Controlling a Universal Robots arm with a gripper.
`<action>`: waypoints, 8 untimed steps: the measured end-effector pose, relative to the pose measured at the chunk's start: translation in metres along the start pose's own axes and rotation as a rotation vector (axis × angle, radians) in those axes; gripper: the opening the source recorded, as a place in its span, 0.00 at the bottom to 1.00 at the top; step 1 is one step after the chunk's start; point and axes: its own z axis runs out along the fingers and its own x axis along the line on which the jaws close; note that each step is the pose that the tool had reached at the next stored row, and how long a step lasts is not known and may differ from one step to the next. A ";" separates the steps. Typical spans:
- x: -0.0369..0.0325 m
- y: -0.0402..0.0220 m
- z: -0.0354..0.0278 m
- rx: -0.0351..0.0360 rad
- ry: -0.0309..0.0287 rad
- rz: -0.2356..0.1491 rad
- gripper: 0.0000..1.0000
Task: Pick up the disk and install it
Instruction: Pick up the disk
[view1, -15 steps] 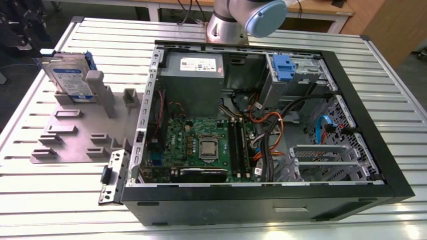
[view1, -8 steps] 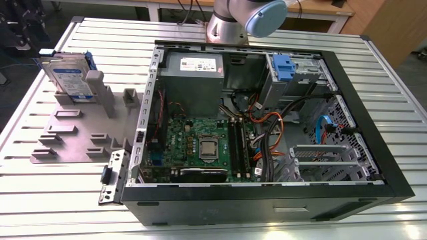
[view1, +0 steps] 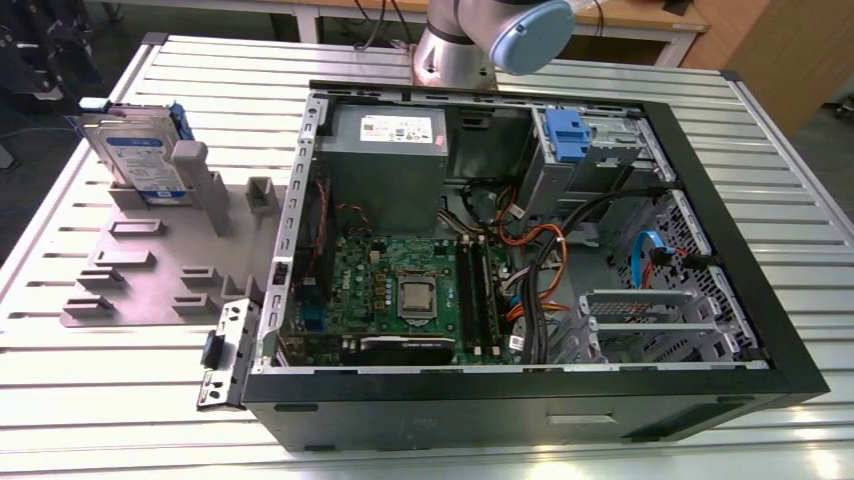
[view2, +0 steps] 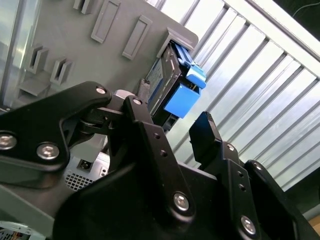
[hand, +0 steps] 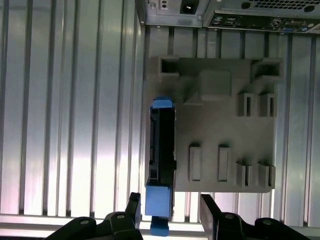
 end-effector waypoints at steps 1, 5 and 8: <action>0.0004 0.0000 0.0005 0.0001 0.0013 -0.004 0.59; 0.0022 -0.0004 0.0032 0.0000 0.0082 -0.020 0.59; 0.0036 -0.0007 0.0068 0.0001 0.0126 -0.028 0.59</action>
